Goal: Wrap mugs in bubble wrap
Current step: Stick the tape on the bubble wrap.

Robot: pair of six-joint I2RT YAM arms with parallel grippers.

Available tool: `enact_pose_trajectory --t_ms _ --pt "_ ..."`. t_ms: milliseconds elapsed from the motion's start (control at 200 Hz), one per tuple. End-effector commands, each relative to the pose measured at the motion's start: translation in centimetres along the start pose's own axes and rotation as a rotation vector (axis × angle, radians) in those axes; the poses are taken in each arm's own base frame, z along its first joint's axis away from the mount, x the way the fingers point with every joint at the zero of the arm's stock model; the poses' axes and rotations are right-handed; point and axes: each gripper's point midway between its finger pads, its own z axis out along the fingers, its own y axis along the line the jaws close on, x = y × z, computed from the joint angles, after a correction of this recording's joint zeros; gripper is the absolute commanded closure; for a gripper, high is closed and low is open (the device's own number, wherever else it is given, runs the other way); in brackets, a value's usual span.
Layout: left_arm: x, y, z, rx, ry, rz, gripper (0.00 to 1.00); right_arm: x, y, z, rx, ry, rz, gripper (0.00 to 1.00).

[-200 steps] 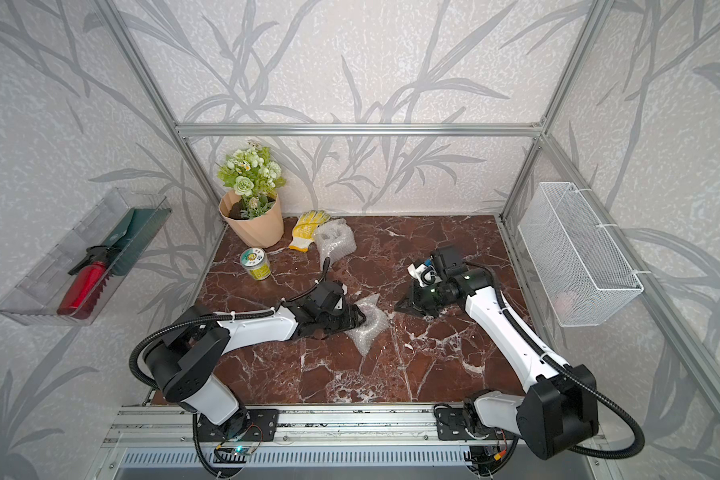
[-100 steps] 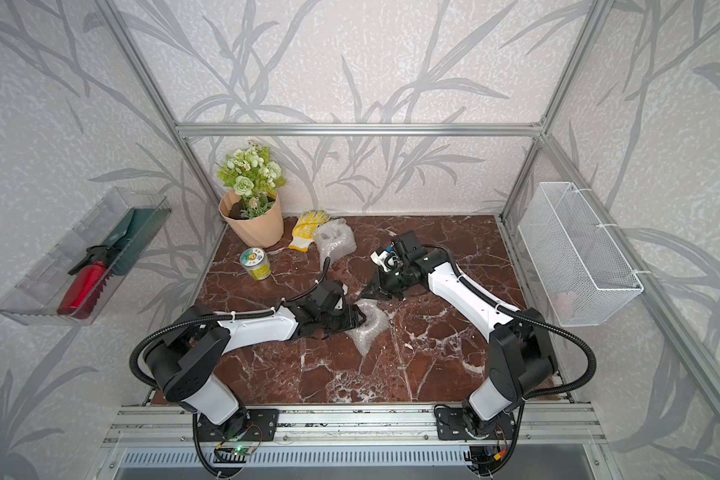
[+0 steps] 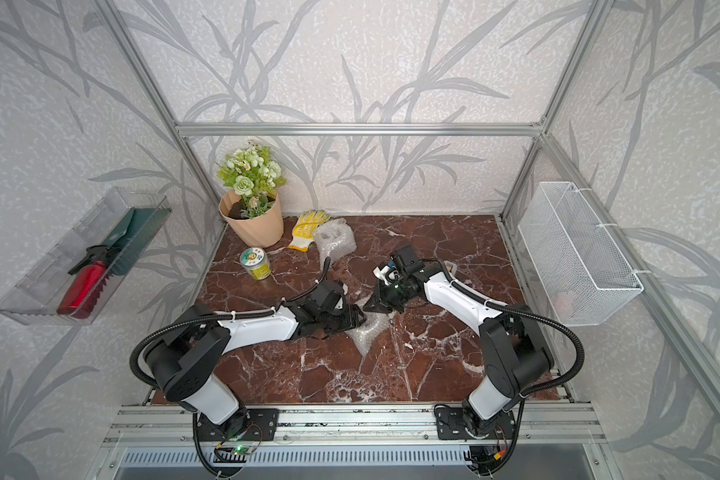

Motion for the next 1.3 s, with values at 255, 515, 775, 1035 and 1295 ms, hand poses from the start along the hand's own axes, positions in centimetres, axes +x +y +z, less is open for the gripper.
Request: enact_pose_trajectory --t_ms 255,515,775,1035,1295 --pt "2.8 2.6 0.9 -0.089 0.091 0.000 0.34 1.4 -0.1 -0.2 -0.009 -0.008 0.015 1.00" --pt "2.8 2.5 0.8 -0.089 0.089 -0.003 0.34 2.3 -0.7 0.3 0.004 0.010 0.035 1.00" --pt "2.8 2.6 0.9 -0.092 0.092 -0.002 0.34 3.1 -1.3 0.4 0.008 0.005 0.052 1.00" --pt "2.8 2.5 0.9 -0.089 0.092 -0.003 0.34 3.2 -2.9 1.1 0.045 0.004 0.077 1.00" --pt "2.9 2.7 0.9 -0.093 0.092 -0.007 0.34 3.3 -5.0 1.8 0.114 0.009 0.105 1.00"
